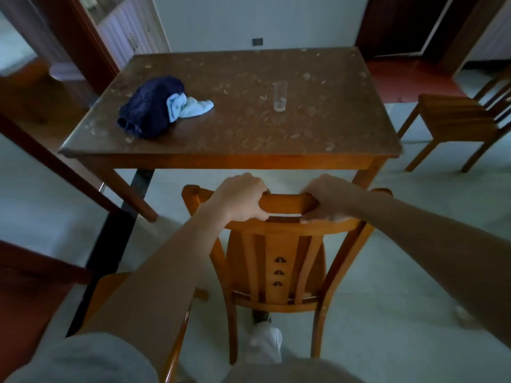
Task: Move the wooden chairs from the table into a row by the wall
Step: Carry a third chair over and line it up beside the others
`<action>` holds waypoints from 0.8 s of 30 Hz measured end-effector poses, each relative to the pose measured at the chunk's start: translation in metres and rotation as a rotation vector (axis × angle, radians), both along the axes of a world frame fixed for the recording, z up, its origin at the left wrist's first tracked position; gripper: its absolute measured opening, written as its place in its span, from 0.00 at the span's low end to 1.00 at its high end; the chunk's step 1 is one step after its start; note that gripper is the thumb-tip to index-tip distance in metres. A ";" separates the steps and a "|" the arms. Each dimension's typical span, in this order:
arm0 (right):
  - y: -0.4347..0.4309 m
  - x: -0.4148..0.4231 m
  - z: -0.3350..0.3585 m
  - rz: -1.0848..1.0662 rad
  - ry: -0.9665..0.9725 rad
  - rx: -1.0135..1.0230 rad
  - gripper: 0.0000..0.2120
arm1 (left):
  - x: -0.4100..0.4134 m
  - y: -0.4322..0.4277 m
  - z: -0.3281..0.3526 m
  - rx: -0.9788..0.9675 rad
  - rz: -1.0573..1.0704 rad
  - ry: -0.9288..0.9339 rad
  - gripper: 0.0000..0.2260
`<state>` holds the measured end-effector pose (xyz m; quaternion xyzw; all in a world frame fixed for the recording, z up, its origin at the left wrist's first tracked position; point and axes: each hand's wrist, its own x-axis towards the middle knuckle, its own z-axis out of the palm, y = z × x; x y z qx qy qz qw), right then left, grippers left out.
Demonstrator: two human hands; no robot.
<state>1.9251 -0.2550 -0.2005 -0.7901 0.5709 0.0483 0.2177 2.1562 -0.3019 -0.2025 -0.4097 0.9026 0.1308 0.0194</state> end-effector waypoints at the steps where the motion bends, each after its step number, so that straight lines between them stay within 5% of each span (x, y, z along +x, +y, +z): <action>1: 0.017 0.005 0.003 0.005 -0.003 -0.014 0.10 | 0.005 0.017 0.001 -0.020 0.000 0.008 0.12; 9: 0.120 0.050 0.008 0.012 -0.008 -0.060 0.11 | 0.050 0.118 -0.003 -0.052 0.006 0.022 0.19; 24: 0.231 0.124 -0.022 0.010 0.118 -0.077 0.11 | 0.124 0.233 -0.032 -0.061 -0.023 0.076 0.10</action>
